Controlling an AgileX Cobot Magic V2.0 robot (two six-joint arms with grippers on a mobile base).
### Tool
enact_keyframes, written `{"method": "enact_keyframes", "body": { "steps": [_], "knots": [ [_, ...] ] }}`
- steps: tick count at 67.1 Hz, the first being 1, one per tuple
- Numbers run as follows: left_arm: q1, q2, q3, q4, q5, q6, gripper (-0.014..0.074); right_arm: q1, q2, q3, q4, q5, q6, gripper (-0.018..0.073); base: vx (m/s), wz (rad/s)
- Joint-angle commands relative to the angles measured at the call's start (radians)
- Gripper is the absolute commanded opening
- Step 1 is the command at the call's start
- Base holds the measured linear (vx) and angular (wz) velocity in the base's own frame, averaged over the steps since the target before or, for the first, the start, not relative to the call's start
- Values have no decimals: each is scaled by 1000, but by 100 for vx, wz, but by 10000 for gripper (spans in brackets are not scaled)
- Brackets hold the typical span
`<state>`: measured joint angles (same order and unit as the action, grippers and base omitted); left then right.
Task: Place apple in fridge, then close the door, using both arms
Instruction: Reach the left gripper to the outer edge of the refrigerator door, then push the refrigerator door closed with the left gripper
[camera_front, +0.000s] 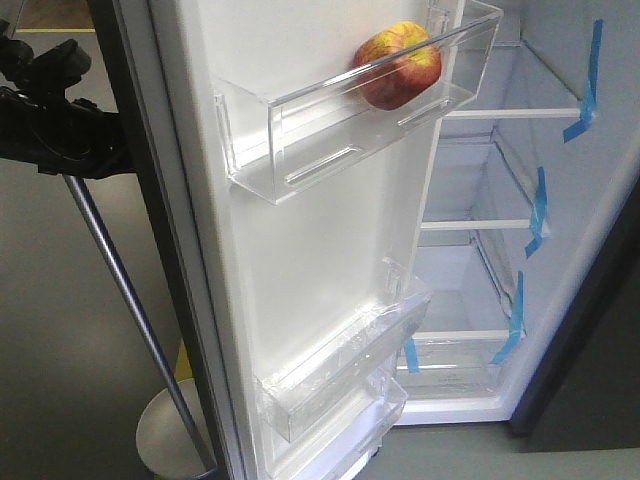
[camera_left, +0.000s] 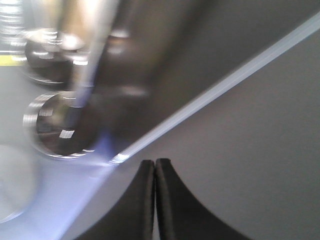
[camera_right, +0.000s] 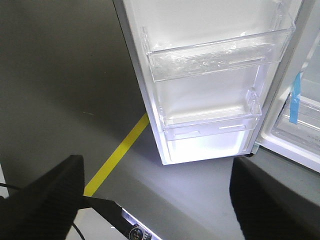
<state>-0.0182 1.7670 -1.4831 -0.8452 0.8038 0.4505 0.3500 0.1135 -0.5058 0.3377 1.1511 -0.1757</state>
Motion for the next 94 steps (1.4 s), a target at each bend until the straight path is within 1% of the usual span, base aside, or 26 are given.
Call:
{"method": "enact_keyframes", "body": {
  "steps": [1, 12, 18, 30, 46, 52, 61, 69, 77, 84, 94],
  "knots": [
    [-15, -49, -33, -91, 23, 52, -6, -1, 16, -22, 11, -57, -7, 569, 0, 0],
    [-76, -49, -33, -96, 33, 116, -6, -1, 16, -22, 11, -57, -7, 569, 0, 0],
    [-113, -49, -33, -96, 30, 134, -6, -1, 16, -22, 11, -57, -7, 569, 0, 0],
    [-193, -49, -33, -97, 16, 139, -6, -1, 16, -22, 11, -57, -7, 569, 0, 0],
    [-322, -49, -33, -108, -23, 139, -6, -1, 16, -22, 11, -57, -7, 569, 0, 0],
    [-369, -49, -33, -137, -47, 146, -6, -1, 16, -22, 11, -57, -7, 569, 0, 0],
    [-443, -47, -33, -218, -80, 210, -6, -1, 16, -22, 11, -57, -7, 569, 0, 0],
    [-516, -47, -33, -321, -135, 302, -6, -1, 16, -22, 11, -57, -7, 569, 0, 0],
    [-574, -47, -33, -387, -183, 379, -6, -1, 16, -22, 11, -57, -7, 569, 0, 0],
    [-603, -47, -33, -413, -188, 422, -6, -1, 16, -22, 11, -57, -7, 569, 0, 0],
    [-611, -47, -33, -385, -179, 431, -6, -1, 16, -22, 11, -57, -7, 569, 0, 0]
  ]
}}
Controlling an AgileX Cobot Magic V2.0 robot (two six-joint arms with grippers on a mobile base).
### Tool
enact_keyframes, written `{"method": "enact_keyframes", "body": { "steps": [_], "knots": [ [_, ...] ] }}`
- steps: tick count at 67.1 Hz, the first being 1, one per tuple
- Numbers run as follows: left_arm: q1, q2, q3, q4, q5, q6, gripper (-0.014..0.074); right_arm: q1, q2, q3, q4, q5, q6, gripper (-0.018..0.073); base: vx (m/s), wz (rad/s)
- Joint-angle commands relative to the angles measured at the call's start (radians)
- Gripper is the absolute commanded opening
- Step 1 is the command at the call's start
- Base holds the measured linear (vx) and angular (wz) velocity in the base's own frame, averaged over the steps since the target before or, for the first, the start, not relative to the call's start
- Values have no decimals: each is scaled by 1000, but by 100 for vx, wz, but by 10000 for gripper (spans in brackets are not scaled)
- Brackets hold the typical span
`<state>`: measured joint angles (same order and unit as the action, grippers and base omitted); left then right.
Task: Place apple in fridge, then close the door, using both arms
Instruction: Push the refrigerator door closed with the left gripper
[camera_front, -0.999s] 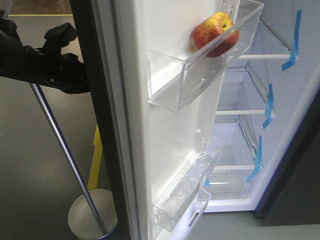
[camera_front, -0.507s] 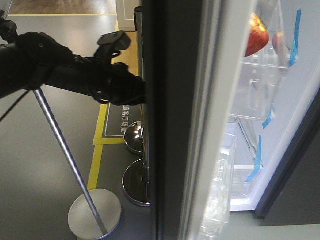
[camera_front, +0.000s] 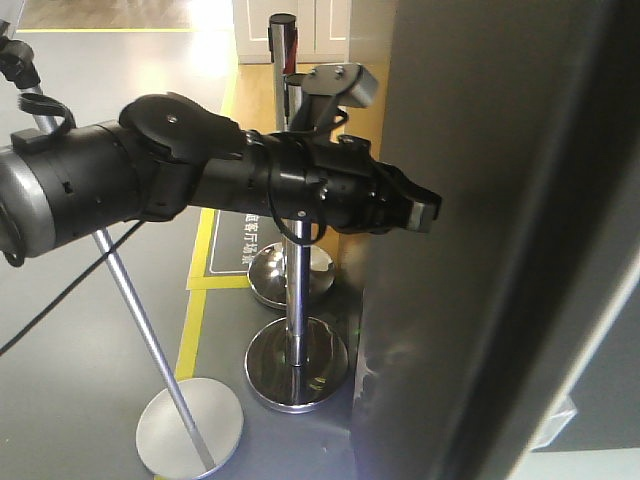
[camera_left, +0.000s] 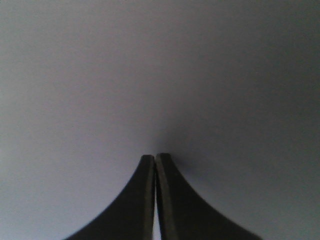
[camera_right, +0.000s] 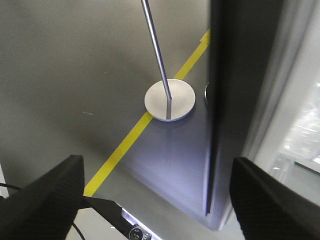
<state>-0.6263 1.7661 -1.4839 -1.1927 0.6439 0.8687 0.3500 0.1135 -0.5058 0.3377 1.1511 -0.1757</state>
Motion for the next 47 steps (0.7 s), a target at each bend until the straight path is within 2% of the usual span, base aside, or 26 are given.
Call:
{"method": "enact_keyframes", "body": {
  "steps": [1, 7, 14, 19, 28, 31, 34, 40, 47],
  "knots": [
    [-3, -48, -32, -29, -19, 13, -6, -1, 16, -22, 11, -57, -7, 569, 0, 0],
    [1, -57, -32, 52, -13, 1, -6, -1, 16, -22, 11, -57, -7, 569, 0, 0],
    [1, -80, -32, 221, -12, -81, -6, -1, 16, -22, 11, -57, -7, 569, 0, 0],
    [1, -113, -32, 378, -9, -199, -6, -1, 16, -22, 11, -57, -7, 569, 0, 0],
    [1, -189, -30, 738, 28, -488, -6, -1, 16, -22, 11, -57, -7, 569, 0, 0],
    [-2, -221, -19, 828, 26, -569, -6, -1, 16, -22, 11, -57, -7, 569, 0, 0],
    [-2, -254, 3, 895, 3, -634, -6, -1, 16, -22, 11, -57, -7, 569, 0, 0],
    [-2, -328, 80, 1004, -60, -712, -6, -1, 16, -22, 11, -57, -7, 569, 0, 0],
    [0, -424, 199, 1097, -114, -794, -6, -1, 16, -22, 15, -62, -7, 569, 0, 0]
  ]
}}
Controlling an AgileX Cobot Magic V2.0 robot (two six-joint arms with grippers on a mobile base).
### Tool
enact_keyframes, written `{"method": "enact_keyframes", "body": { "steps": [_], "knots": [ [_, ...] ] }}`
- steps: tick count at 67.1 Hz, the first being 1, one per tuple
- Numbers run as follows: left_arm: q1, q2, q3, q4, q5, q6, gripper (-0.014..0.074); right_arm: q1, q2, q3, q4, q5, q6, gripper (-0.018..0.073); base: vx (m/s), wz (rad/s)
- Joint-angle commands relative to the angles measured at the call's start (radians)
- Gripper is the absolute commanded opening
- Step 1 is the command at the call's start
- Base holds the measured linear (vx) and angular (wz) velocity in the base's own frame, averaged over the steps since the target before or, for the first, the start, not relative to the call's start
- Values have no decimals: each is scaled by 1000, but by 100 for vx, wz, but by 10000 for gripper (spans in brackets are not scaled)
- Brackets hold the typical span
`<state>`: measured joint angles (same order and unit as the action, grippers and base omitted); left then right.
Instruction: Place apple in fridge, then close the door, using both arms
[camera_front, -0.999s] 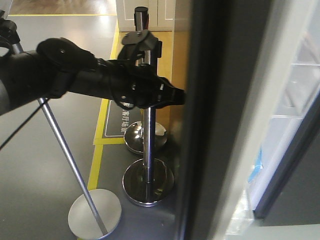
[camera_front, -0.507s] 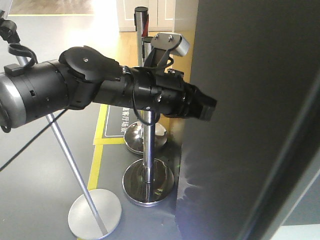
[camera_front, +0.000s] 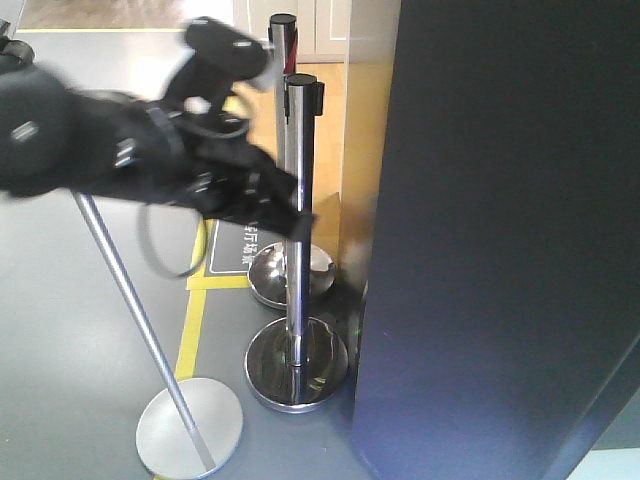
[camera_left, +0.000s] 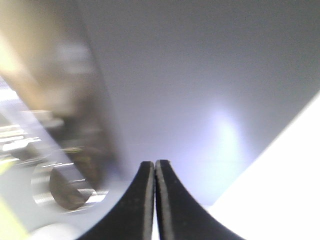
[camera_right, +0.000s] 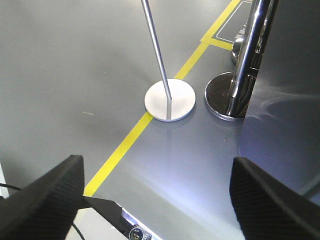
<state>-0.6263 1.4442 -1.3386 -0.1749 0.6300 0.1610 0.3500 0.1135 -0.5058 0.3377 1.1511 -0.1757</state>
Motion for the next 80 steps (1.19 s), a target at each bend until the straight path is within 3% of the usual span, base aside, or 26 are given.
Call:
{"method": "enact_keyframes", "body": {
  "steps": [1, 12, 23, 32, 52, 73, 80],
  "knots": [
    [0, -114, 70, 91, -104, -97, -6, -1, 16, -22, 15, -64, -7, 569, 0, 0],
    [0, -241, 258, 240, -111, -249, -6, -1, 16, -22, 12, -98, -7, 569, 0, 0],
    [0, -345, 398, 400, -111, -463, -6, -1, 16, -22, -5, -137, -10, 569, 0, 0],
    [0, -405, 476, 471, -112, -549, -6, -2, 16, -22, -57, -173, 4, 552, 0, 0],
    [0, -414, 501, 496, -114, -550, -6, -2, 41, -22, -154, -313, 119, 393, 0, 0],
    [0, -414, 501, 496, -114, -550, -6, -2, 279, -22, -255, -480, 121, -10, 0, 0],
    [0, -414, 501, 496, -114, -550, -6, -2, 363, -22, -312, -617, 135, -10, 0, 0]
  ]
}}
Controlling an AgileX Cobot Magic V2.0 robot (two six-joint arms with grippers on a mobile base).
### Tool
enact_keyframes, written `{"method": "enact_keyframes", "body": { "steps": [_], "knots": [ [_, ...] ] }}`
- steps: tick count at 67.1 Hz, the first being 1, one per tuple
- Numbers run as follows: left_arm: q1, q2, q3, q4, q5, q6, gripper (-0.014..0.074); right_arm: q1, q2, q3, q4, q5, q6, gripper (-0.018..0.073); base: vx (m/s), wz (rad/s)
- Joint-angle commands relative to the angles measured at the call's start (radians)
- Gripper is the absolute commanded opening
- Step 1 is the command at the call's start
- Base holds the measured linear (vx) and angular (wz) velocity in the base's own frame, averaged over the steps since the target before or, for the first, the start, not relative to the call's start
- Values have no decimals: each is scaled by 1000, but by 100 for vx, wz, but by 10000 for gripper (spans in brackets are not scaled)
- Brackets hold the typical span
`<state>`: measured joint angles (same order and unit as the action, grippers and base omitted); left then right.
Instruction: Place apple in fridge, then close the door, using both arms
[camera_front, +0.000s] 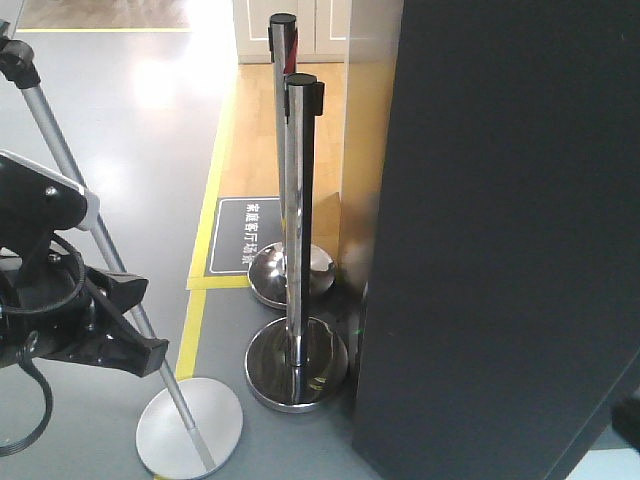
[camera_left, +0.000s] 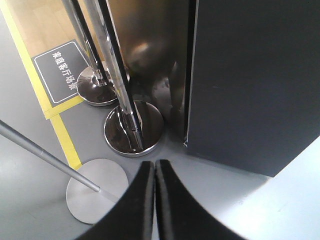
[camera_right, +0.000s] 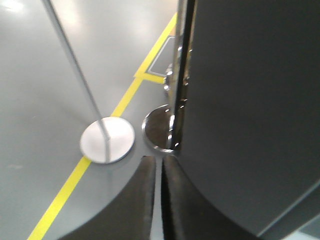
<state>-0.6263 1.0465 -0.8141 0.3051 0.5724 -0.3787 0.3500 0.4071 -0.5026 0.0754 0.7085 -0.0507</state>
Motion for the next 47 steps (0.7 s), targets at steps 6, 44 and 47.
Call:
{"method": "enact_keyframes", "body": {
  "steps": [6, 44, 47],
  "knots": [
    [0, -16, -23, 16, -56, -11, -6, -2, 140, -28, -117, -289, 66, -10, 0, 0],
    [0, -16, -23, 16, -57, -11, -6, -283, 574, -329, -251, -302, 154, -3, 0, 0],
    [0, -16, -23, 16, -57, -11, -6, -323, 598, -352, -177, -305, 86, -3, 0, 0]
  ]
}}
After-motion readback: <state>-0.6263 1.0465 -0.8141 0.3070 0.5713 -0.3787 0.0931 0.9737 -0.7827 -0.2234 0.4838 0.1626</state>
